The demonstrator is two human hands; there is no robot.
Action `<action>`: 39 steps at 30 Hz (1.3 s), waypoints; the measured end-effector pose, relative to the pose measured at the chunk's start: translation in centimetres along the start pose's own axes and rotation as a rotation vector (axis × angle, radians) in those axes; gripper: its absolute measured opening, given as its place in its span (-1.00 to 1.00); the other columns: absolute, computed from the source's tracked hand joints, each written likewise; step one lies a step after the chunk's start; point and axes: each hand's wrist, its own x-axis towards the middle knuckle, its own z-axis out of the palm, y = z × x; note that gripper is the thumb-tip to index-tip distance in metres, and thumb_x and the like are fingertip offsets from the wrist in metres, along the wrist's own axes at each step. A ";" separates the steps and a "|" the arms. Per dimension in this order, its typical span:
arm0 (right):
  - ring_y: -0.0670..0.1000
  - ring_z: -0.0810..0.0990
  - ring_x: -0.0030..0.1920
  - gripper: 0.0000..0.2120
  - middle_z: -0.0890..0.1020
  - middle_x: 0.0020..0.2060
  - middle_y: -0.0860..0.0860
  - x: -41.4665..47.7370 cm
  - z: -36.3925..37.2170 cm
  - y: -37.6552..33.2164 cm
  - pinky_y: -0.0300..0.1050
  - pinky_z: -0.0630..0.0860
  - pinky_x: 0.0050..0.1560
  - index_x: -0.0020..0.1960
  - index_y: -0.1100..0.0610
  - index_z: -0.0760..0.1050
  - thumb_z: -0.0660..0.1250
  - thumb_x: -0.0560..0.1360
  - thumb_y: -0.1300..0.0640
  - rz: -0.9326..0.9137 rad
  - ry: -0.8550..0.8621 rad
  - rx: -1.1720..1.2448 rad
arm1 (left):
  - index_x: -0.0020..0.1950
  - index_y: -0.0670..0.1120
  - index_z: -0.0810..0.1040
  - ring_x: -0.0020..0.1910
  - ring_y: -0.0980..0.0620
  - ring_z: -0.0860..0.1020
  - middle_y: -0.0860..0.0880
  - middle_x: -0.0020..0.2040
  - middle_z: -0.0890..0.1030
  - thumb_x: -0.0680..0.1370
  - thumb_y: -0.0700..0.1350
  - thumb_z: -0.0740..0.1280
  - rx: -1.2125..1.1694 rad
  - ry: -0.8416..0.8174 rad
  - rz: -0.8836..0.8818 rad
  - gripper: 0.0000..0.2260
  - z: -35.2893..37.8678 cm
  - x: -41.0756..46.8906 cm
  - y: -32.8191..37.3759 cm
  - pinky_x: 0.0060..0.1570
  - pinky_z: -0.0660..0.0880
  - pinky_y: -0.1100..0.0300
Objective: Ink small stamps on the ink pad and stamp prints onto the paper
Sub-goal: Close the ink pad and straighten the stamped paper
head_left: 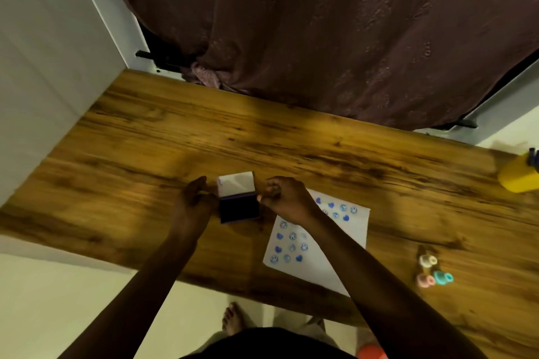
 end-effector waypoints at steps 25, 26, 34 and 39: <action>0.14 0.66 0.18 -0.66 0.69 0.25 0.05 3.9 3.1 -1.2 -0.11 0.56 0.02 0.25 0.01 0.66 0.26 0.57 0.21 0.123 0.020 0.026 | 0.28 -0.15 0.66 0.03 -0.01 0.73 -0.09 0.08 0.76 0.63 -0.30 0.31 -0.104 -0.216 0.022 -0.74 0.0 0.0 0.2 -0.19 0.61 0.27; 0.12 0.67 0.15 -0.67 0.69 0.23 0.04 3.9 3.1 -1.2 -0.11 0.56 -0.02 0.24 0.00 0.66 0.27 0.56 0.21 0.131 0.020 0.049 | 0.29 -0.15 0.66 0.04 -0.01 0.73 -0.09 0.09 0.76 0.63 -0.32 0.30 -0.106 -0.212 0.023 -0.72 0.0 -0.1 0.2 -0.18 0.62 0.26; 0.09 0.66 0.16 -0.68 0.69 0.22 0.02 3.4 3.5 -0.7 -0.16 0.50 -0.05 0.30 0.04 0.61 0.29 0.58 0.20 0.126 0.049 0.110 | 0.38 -0.16 0.56 0.23 -0.13 0.66 -0.18 0.24 0.68 0.65 -0.34 0.22 -0.101 -0.238 0.054 -0.67 0.2 -0.7 -0.1 0.10 0.62 -0.01; 0.04 0.66 0.15 -0.67 0.71 0.20 0.02 2.7 3.5 -0.5 -0.32 0.41 -0.21 0.32 0.04 0.61 0.27 0.60 0.21 0.104 0.055 0.126 | 0.38 -0.12 0.56 0.22 -0.09 0.66 -0.12 0.23 0.69 0.65 -0.34 0.22 -0.141 -0.231 0.039 -0.66 0.3 -1.0 0.0 0.04 0.63 0.11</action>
